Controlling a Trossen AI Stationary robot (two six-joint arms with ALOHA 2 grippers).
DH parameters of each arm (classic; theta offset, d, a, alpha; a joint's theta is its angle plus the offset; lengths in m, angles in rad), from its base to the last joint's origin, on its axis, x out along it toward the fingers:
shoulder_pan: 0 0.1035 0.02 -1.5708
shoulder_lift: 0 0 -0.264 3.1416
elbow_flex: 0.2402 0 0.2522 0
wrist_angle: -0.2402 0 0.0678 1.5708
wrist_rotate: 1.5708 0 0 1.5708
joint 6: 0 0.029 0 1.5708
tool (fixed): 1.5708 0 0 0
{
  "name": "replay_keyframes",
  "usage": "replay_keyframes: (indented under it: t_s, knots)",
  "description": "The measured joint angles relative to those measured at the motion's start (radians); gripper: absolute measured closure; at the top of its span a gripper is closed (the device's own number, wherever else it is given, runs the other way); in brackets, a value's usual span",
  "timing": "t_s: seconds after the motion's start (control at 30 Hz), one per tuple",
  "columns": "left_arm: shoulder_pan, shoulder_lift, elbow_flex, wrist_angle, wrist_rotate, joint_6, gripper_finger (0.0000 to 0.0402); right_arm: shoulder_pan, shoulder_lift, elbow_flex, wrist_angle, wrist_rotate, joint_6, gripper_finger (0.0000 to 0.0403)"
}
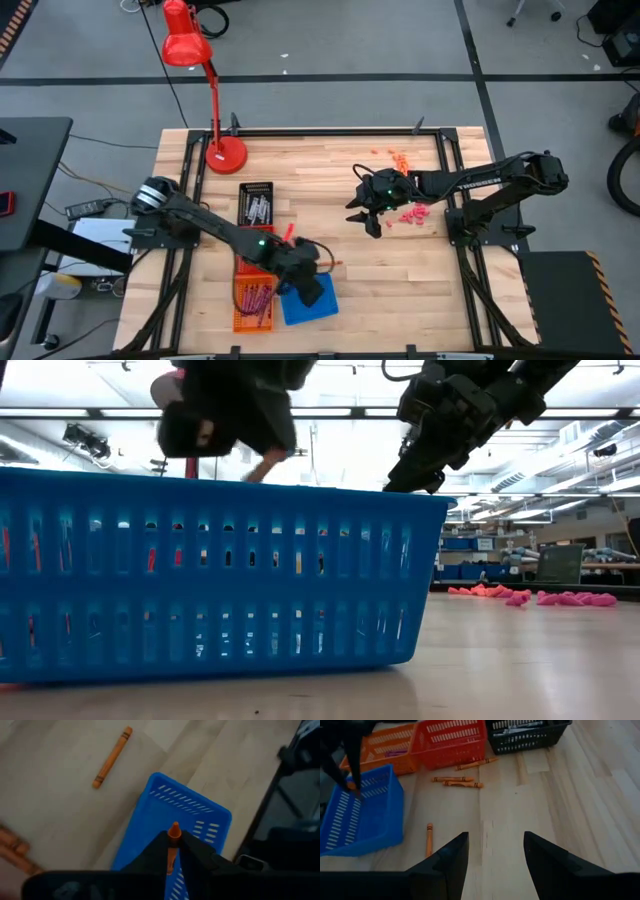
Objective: Sort crayons
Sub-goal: Put the orange crayon into the blue bin
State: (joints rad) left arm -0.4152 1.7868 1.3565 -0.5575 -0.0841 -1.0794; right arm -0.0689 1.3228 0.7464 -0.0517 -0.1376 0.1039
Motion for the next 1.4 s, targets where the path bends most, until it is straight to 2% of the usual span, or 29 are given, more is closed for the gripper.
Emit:
replay_keyframes:
  t_s: [0.2,0.4,0.6,0.73,0.87,1.0,1.2,1.4]
  knots:
    - [0.0,0.091,0.044,-0.018,0.052,0.053,0.0288,0.009,0.0,0.0,-0.031,-0.093,-0.009,0.021]
    - [0.0,0.087,0.045,-0.018,0.09,0.03,0.024,0.068,0.0,0.0,-0.053,-0.094,-0.072,0.021]
    - [-0.021,0.07,0.046,-0.02,0.068,0.035,0.0244,0.127,0.019,0.0,-0.018,-0.066,-0.1,0.0207]
    - [-0.04,0.071,0.046,0.016,0.003,0.043,0.0248,0.156,0.094,0.0,0.011,-0.065,-0.098,0.0208]
    - [-0.043,0.076,0.046,0.023,-0.008,0.009,0.0248,0.161,0.135,0.0,0.017,-0.06,-0.078,0.0209]
    - [-0.055,0.08,0.046,0.023,-0.046,-0.006,0.0249,0.157,0.126,0.0,0.002,-0.009,-0.052,0.0209]
    - [-0.07,0.083,0.045,0.031,-0.128,0.009,0.0249,0.158,0.096,0.0,0.005,0.013,-0.076,0.0209]
    - [-0.125,0.159,0.044,0.089,-0.146,0.065,0.0249,0.158,0.089,0.0,0.008,0.014,-0.082,0.0209]
